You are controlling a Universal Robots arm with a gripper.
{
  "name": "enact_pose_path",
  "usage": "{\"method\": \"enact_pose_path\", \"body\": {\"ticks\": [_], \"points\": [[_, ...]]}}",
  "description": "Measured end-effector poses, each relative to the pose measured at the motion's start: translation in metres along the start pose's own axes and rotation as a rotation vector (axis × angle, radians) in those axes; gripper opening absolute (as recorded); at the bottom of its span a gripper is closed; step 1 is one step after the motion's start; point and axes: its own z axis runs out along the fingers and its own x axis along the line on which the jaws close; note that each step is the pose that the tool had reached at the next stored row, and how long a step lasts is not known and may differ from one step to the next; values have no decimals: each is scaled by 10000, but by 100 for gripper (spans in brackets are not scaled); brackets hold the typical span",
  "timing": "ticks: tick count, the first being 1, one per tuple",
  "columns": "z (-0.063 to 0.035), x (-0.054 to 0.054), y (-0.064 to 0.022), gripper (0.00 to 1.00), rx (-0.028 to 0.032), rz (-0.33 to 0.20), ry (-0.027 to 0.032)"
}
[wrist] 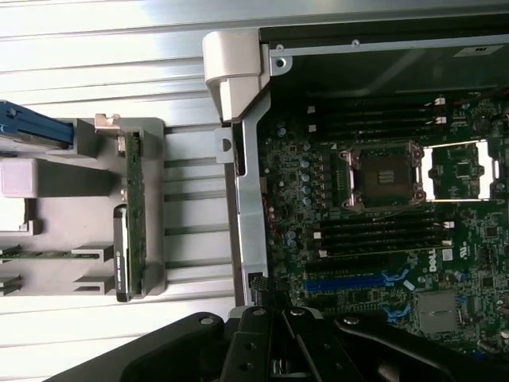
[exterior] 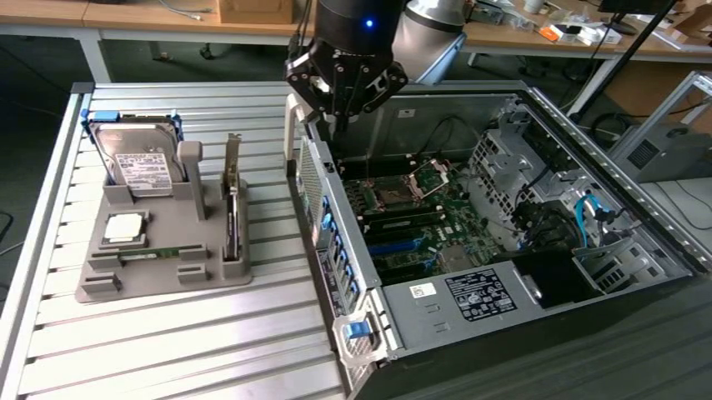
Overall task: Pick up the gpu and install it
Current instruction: 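Reach for the gpu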
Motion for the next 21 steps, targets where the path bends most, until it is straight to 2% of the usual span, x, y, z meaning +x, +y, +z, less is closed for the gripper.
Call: {"method": "enact_pose_path", "body": {"ticks": [21], "points": [[-1,39,-3,11,0,0,0]]}}
